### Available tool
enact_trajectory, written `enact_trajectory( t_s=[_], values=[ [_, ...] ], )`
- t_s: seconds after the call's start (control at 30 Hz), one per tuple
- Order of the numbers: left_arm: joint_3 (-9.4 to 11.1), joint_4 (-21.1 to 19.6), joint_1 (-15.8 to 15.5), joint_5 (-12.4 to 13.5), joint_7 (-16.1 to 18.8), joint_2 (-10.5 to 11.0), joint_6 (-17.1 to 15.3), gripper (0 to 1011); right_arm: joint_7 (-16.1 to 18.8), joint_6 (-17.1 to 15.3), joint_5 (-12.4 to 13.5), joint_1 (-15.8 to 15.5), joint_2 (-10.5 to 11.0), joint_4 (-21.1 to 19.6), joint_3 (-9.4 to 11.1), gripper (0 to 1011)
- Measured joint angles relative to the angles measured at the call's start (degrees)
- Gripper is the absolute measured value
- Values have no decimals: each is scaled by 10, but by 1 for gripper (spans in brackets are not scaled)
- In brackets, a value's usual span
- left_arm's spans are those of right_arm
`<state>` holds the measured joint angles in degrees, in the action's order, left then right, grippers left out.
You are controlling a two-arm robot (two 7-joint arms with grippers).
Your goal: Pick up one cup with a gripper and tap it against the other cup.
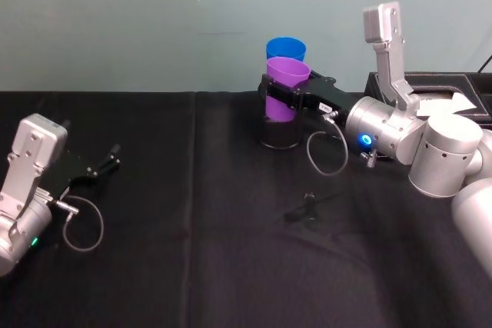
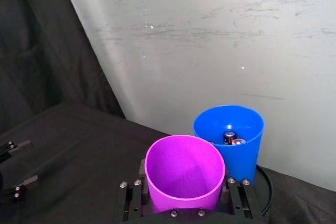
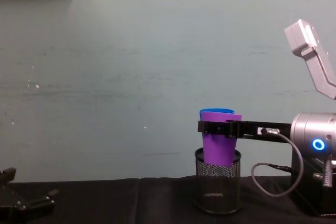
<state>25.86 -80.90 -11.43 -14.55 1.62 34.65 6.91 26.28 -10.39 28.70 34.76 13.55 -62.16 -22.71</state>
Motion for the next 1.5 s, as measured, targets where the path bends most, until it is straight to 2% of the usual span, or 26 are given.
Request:
enact_trajectory(
  t_s=[1.5],
  values=[
    [0, 0, 0, 0, 0, 0, 0, 1000, 0, 0, 0, 0, 0, 0, 0, 724]
  ],
)
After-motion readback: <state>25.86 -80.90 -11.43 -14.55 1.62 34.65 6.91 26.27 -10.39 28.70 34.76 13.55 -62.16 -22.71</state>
